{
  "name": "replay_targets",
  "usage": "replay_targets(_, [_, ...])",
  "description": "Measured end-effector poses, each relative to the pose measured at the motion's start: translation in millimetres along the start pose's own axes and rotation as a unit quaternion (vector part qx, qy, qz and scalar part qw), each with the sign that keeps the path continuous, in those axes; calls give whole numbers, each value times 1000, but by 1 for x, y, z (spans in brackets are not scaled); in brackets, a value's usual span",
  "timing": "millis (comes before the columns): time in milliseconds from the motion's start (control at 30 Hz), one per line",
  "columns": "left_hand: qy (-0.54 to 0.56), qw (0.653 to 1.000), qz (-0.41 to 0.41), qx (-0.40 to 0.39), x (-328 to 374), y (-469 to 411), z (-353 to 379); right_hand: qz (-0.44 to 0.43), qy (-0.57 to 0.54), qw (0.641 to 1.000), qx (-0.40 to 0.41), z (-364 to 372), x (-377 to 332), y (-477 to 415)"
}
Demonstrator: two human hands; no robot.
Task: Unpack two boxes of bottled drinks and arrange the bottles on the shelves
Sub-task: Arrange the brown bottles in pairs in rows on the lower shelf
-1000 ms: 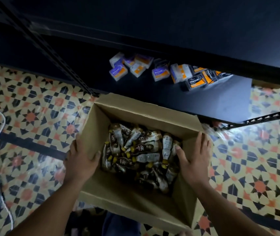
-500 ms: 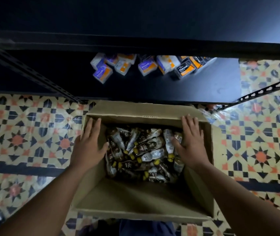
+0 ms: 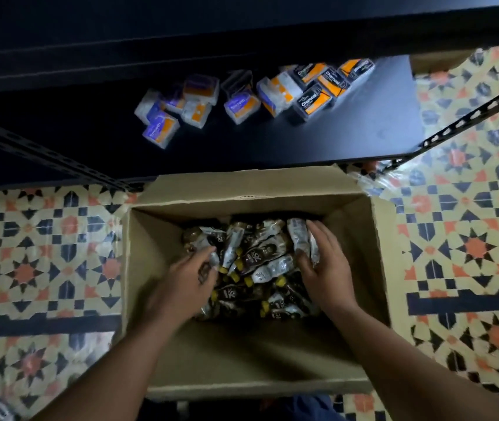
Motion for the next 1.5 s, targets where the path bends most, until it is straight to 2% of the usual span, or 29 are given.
replay_targets(100, [99,995,-2,-32,-12,-34,43,133,-112,985,-20,35,45,-12])
replay_targets(167, [114,992,12,-53,-21,-60,73,189,-120,975,-7,59,78,-27])
replay_targets(300, [117,987,29,-108,-34,-104,134,195,-15,980,38,89,121,-52])
replay_targets(367, [123,982,46,-133,-36,-112,159,197,-4,978,67,95,130,-61])
replay_targets(500, [170,980,43,-95,-44,-116,177,194,37,976,89,107,139,-73])
replay_targets(633, [196,978,45,-63,-41,-105,161,175,39,979,102,102,137,-72])
replay_targets(833, [170,984,53,21,-17,-78,115,155,-35,984,81,83,112,-59])
replay_targets(967, [114,990,20,80,-5,-51,90,177,-13,983,39,76,107,-41])
replay_targets(1067, [108,989,2,105,-2,-32,79,160,-21,987,9,72,100,-31])
replay_targets(1267, [121,987,12,101,9,-26,65,136,-68,988,-13,61,82,-12])
replay_targets(1333, [127,987,28,95,13,-32,58,129,-112,985,-2,58,72,-9])
replay_targets(1500, [204,976,45,59,16,-46,43,74,-145,986,35,51,42,-10])
Point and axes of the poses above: each hand's wrist, its own y-axis away from the middle knuckle, its own z-axis out of the palm, x = y × z, the point moved 6 cm from there along -y, towards the middle knuckle, and after that the axes turned 7 degrees about z, right-handed, at the moved point
